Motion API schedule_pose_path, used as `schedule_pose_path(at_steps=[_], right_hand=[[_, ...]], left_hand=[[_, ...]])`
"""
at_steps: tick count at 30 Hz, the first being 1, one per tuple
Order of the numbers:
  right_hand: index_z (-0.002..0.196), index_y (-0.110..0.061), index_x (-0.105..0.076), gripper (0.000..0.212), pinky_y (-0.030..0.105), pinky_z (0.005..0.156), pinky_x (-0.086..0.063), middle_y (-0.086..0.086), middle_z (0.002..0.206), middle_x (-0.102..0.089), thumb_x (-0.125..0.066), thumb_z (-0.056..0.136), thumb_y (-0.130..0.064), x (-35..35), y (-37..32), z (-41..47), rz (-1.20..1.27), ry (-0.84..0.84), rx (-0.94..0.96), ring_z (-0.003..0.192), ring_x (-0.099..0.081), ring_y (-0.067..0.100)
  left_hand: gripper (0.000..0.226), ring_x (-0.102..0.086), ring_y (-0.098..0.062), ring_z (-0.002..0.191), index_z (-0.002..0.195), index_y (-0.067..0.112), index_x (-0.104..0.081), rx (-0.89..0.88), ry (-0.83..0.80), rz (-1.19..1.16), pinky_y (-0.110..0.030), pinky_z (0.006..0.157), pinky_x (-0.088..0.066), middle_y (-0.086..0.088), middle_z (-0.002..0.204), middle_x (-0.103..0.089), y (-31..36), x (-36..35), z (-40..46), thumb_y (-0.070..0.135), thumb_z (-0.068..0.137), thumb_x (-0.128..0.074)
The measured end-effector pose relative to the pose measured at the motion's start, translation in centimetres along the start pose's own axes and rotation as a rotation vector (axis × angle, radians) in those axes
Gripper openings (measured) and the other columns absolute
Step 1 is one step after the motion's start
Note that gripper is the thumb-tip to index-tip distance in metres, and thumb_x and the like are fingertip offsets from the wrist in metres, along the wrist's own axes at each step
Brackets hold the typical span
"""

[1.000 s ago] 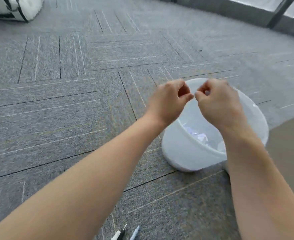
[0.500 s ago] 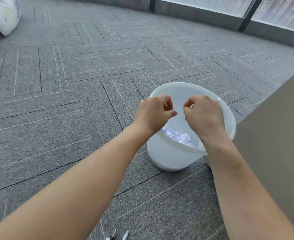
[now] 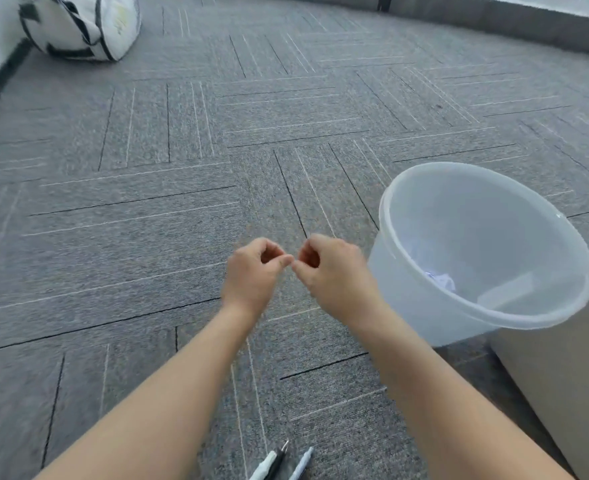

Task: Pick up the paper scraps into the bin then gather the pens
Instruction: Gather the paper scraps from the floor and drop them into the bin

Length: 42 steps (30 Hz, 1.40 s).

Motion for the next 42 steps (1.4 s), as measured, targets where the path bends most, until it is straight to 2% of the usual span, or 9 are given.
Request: schedule_pose_path(at_steps=[3,7,10,13,19,28,32,37,42], right_hand=[[0.071,-0.024,-0.052,0.018,0.034,0.068,-0.048,-0.003,0.075,-0.062,-0.063,0.085,-0.026,-8.9,3.1,0.1,-0.1,-0.248,-0.063,0.08,-0.061,0.023],[0.079,-0.022,-0.058,0.008,0.038,0.073,-0.053,0.0,0.086,-0.067,-0.058,0.087,-0.021,-15.7,5.6,-0.4,-0.148,-0.395,-0.079,0.086,-0.062,0.024],[0.103,-0.02,-0.061,0.013,0.036,0.072,-0.052,0.0,0.096,-0.068,-0.055,0.092,-0.022,-17.7,7.0,0.1,-0.185,-0.378,-0.098,0.088,-0.061,0.022],[0.115,-0.022,-0.056,0.023,0.034,0.07,-0.052,0.0,0.098,-0.068,-0.057,0.093,-0.027,-18.7,7.7,1.0,-0.202,-0.341,-0.119,0.088,-0.062,0.021],[0.101,-0.022,-0.057,0.011,0.031,0.063,-0.041,0.001,0.091,-0.067,-0.052,0.096,-0.03,-19.6,7.7,2.7,-0.284,-0.294,-0.176,0.077,-0.054,0.021],[0.099,-0.008,-0.052,0.007,0.037,0.067,-0.047,0.008,0.098,-0.067,-0.049,0.095,-0.012,-19.4,7.3,2.8,-0.343,-0.396,-0.229,0.086,-0.061,0.027],[0.095,-0.01,-0.05,0.016,0.035,0.065,-0.039,0.003,0.084,-0.059,-0.043,0.1,-0.023,-14.0,5.4,1.8,-0.102,-0.201,-0.21,0.078,-0.054,0.023],[0.091,-0.011,-0.055,0.013,0.026,0.059,-0.026,-0.001,0.077,-0.059,-0.049,0.098,-0.02,-2.0,0.8,1.8,0.063,0.104,-0.05,0.071,-0.05,0.018],[0.089,-0.013,-0.06,0.009,0.028,0.066,-0.039,0.0,0.076,-0.066,-0.056,0.093,-0.02,12.6,-0.4,-0.2,0.002,0.464,0.018,0.071,-0.057,0.019]], left_hand=[[0.014,-0.061,-0.015,0.067,0.071,0.022,-0.062,0.187,-0.065,0.205,-0.034,0.064,-0.052,0.006,0.068,-0.066,-8.1,0.1,-3.2,0.026,0.078,-0.073],[0.016,-0.06,-0.014,0.071,0.072,0.027,-0.056,0.332,-0.103,0.347,-0.033,0.063,-0.05,0.009,0.071,-0.065,-13.9,0.0,-6.4,0.032,0.084,-0.065],[0.012,-0.057,-0.012,0.071,0.076,0.027,-0.057,0.365,-0.092,0.383,-0.027,0.057,-0.04,0.01,0.074,-0.062,-15.3,0.1,-7.5,0.031,0.088,-0.059],[0.009,-0.057,-0.012,0.075,0.08,0.028,-0.057,0.391,-0.099,0.382,-0.028,0.059,-0.043,0.009,0.081,-0.062,-16.2,0.1,-7.6,0.03,0.089,-0.056],[0.008,-0.058,-0.015,0.08,0.085,0.027,-0.058,0.404,-0.12,0.371,-0.033,0.067,-0.05,0.008,0.088,-0.063,-17.0,0.2,-6.8,0.029,0.09,-0.053],[0.008,-0.059,-0.014,0.083,0.091,0.027,-0.06,0.397,-0.138,0.376,-0.037,0.074,-0.054,0.008,0.091,-0.065,-16.1,0.2,-6.7,0.029,0.091,-0.053],[0.008,-0.06,-0.013,0.079,0.089,0.027,-0.061,0.313,-0.09,0.31,-0.037,0.073,-0.055,0.009,0.086,-0.065,-12.9,0.2,-5.4,0.029,0.091,-0.054],[0.009,-0.059,-0.007,0.067,0.084,0.022,-0.061,0.01,0.027,0.111,-0.029,0.06,-0.051,0.009,0.074,-0.063,-2.5,-0.4,-1.6,0.027,0.09,-0.057],[0.005,-0.055,-0.001,0.058,0.085,0.015,-0.064,-0.364,0.041,-0.101,-0.018,0.054,-0.046,0.009,0.069,-0.061,11.0,-2.5,0.7,0.019,0.088,-0.061]])
Point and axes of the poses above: each hand's wrist, its own z-axis towards the middle knuckle, its own x-axis out of the back of the hand, y = z × x, the point moved 7 cm from there along z, towards the middle knuckle
